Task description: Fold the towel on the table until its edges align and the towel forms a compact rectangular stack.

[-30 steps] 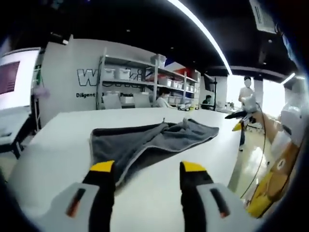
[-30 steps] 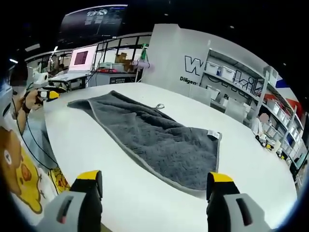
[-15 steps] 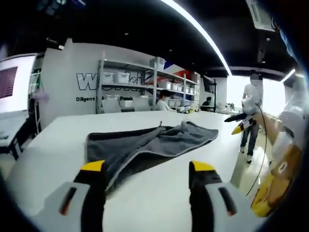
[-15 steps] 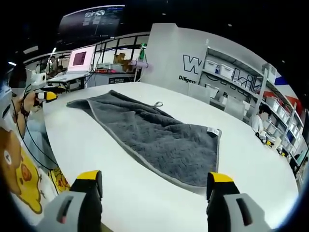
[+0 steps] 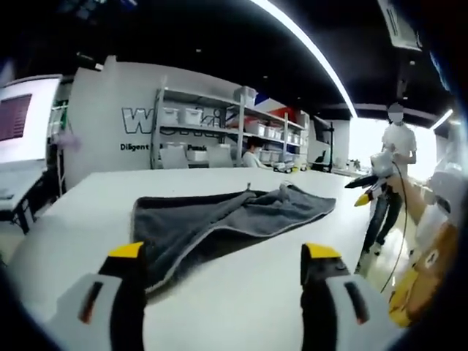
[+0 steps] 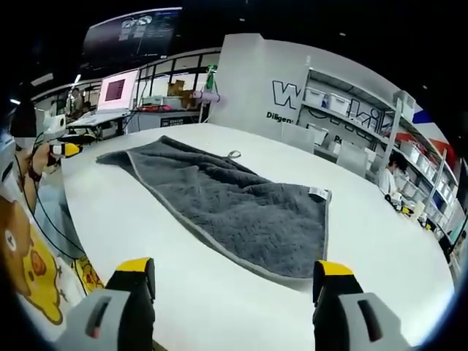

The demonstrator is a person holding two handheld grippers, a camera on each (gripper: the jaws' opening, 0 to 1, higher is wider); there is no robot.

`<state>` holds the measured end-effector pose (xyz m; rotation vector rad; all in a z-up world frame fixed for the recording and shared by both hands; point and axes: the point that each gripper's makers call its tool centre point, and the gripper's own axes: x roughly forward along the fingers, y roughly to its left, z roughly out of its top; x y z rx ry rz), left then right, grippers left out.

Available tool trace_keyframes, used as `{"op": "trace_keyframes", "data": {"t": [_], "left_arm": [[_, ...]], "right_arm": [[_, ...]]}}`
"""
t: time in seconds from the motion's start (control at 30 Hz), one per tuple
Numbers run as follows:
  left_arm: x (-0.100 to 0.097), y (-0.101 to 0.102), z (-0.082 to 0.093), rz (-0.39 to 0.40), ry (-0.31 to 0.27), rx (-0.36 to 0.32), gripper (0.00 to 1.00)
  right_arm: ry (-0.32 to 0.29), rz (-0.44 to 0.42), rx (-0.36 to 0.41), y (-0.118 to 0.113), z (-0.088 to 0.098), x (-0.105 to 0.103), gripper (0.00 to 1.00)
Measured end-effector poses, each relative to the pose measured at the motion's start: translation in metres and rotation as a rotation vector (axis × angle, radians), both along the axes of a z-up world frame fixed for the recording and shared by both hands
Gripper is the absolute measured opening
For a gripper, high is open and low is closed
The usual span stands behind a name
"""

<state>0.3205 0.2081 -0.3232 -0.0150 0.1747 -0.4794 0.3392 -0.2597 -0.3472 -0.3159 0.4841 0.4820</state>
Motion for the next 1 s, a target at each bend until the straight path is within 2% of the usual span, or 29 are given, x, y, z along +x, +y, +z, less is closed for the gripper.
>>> {"op": "trace_keyframes", "data": {"t": [0.1, 0.43, 0.73, 0.87, 1.0], "left_arm": [[0.001, 0.004, 0.001, 0.021, -0.004, -0.003, 0.99], [0.0, 0.006, 0.001, 0.038, -0.004, -0.014, 0.99], [0.002, 0.009, -0.003, 0.048, 0.004, -0.024, 0.99], [0.003, 0.009, -0.004, 0.045, 0.007, -0.024, 0.99], [0.004, 0.008, -0.007, 0.043, 0.016, -0.026, 0.99]], "right_arm": [[0.002, -0.005, 0.002, -0.002, -0.001, 0.0, 0.93], [0.01, -0.022, 0.015, -0.008, -0.004, 0.006, 0.93], [0.01, -0.071, 0.035, -0.027, -0.007, 0.015, 0.93], [0.025, -0.103, 0.053, -0.04, -0.014, 0.023, 0.88], [0.032, -0.148, 0.106, -0.056, -0.018, 0.037, 0.79]]}}
